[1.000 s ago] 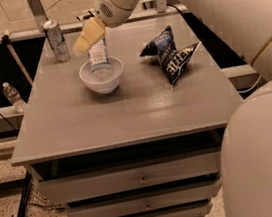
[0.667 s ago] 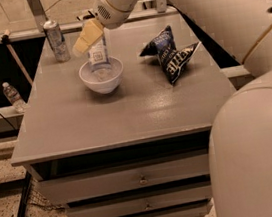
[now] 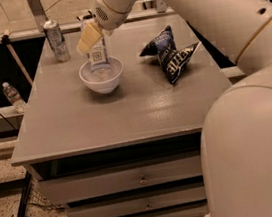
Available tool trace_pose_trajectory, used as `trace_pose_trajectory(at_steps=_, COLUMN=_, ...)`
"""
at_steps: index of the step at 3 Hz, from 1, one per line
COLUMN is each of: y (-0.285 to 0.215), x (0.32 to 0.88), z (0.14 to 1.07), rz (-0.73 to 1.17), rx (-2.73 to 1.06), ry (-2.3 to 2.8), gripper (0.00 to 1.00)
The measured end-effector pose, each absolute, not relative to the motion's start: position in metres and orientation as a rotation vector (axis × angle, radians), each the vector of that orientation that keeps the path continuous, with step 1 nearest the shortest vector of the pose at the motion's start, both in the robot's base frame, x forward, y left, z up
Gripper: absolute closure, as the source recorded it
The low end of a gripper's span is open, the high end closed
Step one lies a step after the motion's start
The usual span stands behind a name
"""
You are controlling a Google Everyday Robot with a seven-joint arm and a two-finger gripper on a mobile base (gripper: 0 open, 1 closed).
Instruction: Pick blue plastic bottle from white bowl and place on counter
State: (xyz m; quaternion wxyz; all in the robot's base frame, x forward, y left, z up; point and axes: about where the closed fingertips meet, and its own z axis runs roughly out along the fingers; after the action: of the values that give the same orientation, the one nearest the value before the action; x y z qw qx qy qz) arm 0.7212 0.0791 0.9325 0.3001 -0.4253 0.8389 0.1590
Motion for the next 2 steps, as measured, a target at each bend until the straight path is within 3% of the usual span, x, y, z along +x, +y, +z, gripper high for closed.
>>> trace_pose_trajectory(at_steps=2, y=0.0817, x=0.7196, z=0.9337, rz=0.416, rx=-1.137, ry=2.223, gripper=0.73)
